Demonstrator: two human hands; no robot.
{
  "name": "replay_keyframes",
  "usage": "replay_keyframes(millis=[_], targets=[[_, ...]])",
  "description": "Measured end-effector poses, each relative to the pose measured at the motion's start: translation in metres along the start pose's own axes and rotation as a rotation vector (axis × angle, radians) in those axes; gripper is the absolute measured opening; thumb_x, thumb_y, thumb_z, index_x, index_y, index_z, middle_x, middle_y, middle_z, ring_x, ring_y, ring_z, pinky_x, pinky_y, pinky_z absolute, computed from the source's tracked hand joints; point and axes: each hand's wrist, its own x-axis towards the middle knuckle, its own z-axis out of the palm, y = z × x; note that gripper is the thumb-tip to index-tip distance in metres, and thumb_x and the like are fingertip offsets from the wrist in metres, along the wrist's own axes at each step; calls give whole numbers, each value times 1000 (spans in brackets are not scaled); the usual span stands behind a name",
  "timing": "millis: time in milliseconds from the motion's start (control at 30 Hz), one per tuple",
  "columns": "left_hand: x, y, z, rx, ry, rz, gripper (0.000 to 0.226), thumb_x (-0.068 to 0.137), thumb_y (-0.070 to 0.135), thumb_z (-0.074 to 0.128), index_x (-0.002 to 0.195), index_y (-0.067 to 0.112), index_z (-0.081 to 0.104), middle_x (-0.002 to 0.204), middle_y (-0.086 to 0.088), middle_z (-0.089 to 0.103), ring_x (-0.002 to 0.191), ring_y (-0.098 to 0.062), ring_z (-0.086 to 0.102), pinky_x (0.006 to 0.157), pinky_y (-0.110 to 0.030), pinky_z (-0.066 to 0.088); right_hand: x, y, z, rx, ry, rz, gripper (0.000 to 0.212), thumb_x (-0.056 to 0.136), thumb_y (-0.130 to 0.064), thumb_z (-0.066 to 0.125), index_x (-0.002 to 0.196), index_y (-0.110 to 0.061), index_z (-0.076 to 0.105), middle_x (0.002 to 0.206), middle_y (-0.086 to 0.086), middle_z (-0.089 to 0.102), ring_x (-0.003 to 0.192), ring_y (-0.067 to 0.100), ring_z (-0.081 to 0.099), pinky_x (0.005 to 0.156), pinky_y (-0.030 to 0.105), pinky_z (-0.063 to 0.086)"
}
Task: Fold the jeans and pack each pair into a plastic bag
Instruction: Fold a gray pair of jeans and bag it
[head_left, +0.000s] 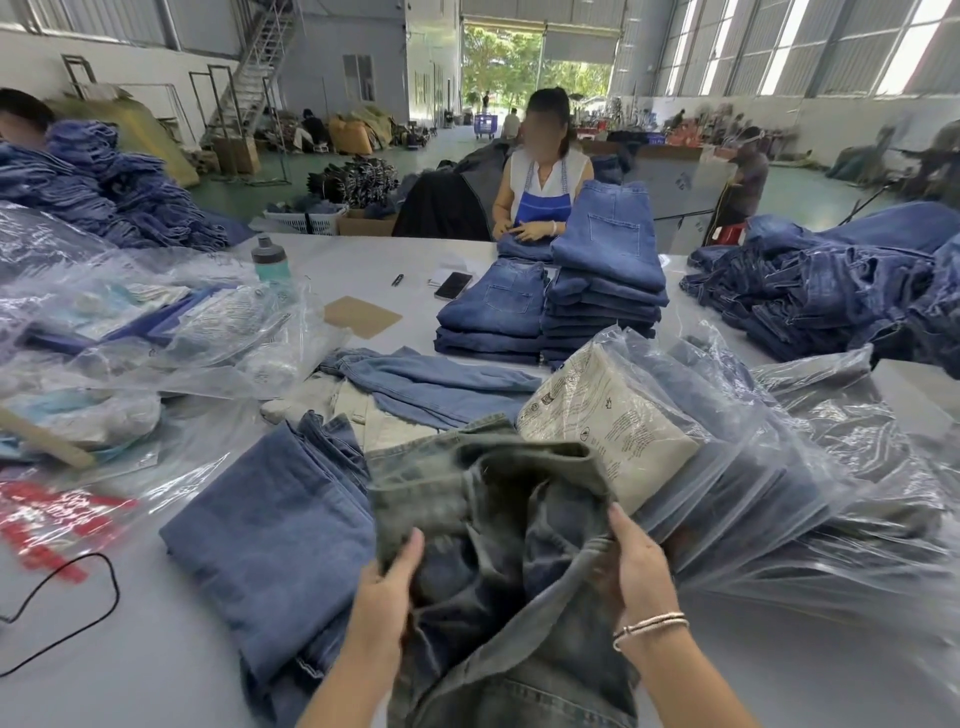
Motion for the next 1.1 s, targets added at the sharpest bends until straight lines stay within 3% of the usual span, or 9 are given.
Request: replay_keyframes(millis=[67,200,400,533,633,800,933,1000,1100], targets=[[10,17,-4,17,178,32,75,83,54,63,128,-5,52,133,-23,54,119,-37,53,105,-53,40,-3,-14,-1,152,50,-38,33,94,-24,56,67,-15,72,52,-3,64,37,9,55,36,16,44],[17,55,-2,-142,264,131,58,87,56,59,118,7,61,113,-13,67,102,-31,64,95,-49,50,-17,-39,5,213,-44,-322,34,96,-25,52,75,-26,79,77,-4,74,73,8,71,62,22,57],[-36,22,70,44,-277,292,25,91,35,62,101,15,73,103,-3,74,98,-16,68,82,-25,55,-61,16,43,-337,-562,-400,43,94,-4,50,126,-34,49,145,-13,41,134,-4,34,114,23,25],[-30,7,72,172,-358,310,31,96,2,47,91,18,73,93,-6,74,92,-23,68,80,-27,53,-63,11,36,-336,-436,-377,30,88,-9,61,115,-20,61,115,-4,64,107,6,61,91,20,48],[-32,2,77,270,-470,314,24,97,14,52,99,28,71,101,4,73,101,-13,66,86,-23,51,-52,-7,37,-474,-252,-462,5,88,-20,64,90,-23,60,82,-8,68,80,9,63,71,14,46],[-24,29,85,132,-54,292,28,95,43,52,108,21,63,114,1,67,102,-12,60,90,-28,43,-53,-12,34,-329,-236,-577,12,93,-11,56,95,-22,62,82,-8,64,79,5,56,77,20,43],[-59,19,103,194,-599,268,37,91,34,53,116,8,58,111,-3,67,106,-15,60,104,-41,43,-56,4,38,-326,-234,-359,58,64,-50,75,110,-32,44,108,-3,62,100,0,61,86,15,47],[-63,5,95,272,-769,233,50,90,3,48,139,12,45,139,0,52,130,-9,46,114,-34,32,-44,-3,35,-199,-35,-249,55,71,-33,79,115,-24,47,105,3,65,97,15,65,87,31,52],[-56,1,74,420,-901,285,58,73,-2,48,120,29,62,132,16,57,128,7,43,105,-12,33,-19,-21,20,-5,132,-81,27,85,-11,64,111,-13,61,93,10,68,83,29,64,77,41,54]])
